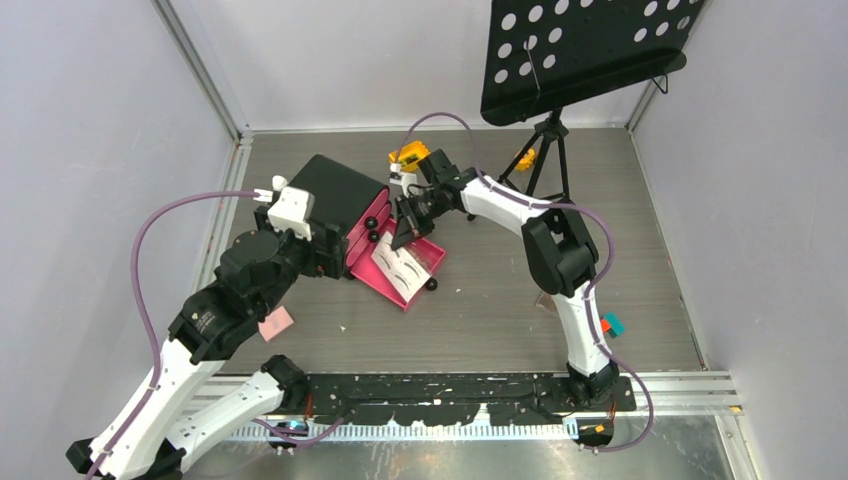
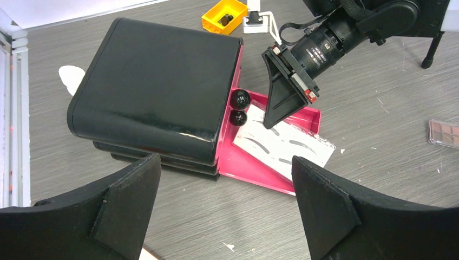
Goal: Organize the makeup
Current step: Place the makeup tool in the drawer.
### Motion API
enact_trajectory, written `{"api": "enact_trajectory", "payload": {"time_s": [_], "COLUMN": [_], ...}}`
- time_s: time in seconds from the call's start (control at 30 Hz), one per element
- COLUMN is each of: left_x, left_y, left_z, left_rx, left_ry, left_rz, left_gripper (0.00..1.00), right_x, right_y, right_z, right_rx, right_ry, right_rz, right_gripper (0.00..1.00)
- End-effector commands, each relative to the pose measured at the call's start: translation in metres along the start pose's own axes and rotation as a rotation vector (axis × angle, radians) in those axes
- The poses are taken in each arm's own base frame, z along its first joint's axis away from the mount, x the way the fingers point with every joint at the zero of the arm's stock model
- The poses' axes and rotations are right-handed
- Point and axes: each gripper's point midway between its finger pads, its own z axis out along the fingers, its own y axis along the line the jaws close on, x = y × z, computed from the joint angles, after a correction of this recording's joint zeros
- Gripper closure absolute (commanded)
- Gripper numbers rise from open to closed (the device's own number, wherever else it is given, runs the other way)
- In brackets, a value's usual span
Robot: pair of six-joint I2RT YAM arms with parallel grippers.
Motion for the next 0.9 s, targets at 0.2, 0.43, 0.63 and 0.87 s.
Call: {"api": "enact_trajectory", "payload": {"time_s": [0.2,0.43,0.63,0.87], "left_x": [-0.002,-0.001,-0.002,-0.002], "left_y": [-0.002,-0.002,-0.003,-0.005], "left_z": [0.004,0.006,0.008,0.009], "left_rx": [0.006,0.004,0.010,0.018], "left_ry": [-0.006,-0.002,-0.004,-0.001], "left_rz": [0.005,0.008,0.008,0.007], "left_gripper": [0.08,0.08,0.08,0.08], "right_x": [-0.018,-0.014,-0.020,-0.017], "right_y": [-0.005,-0.009,-0.009,-0.008], "right_z": [0.001,0.008,-0.004,-0.014], "right_rx": [0.065,0.091,0.159,0.202], "right_ry": [-0.008,0.008,-0.041,-0.068], "right_rz": [-0.113,-0.137,-0.163,-0.160], "right_gripper": [1.00,0.71,0.49,0.47]}}
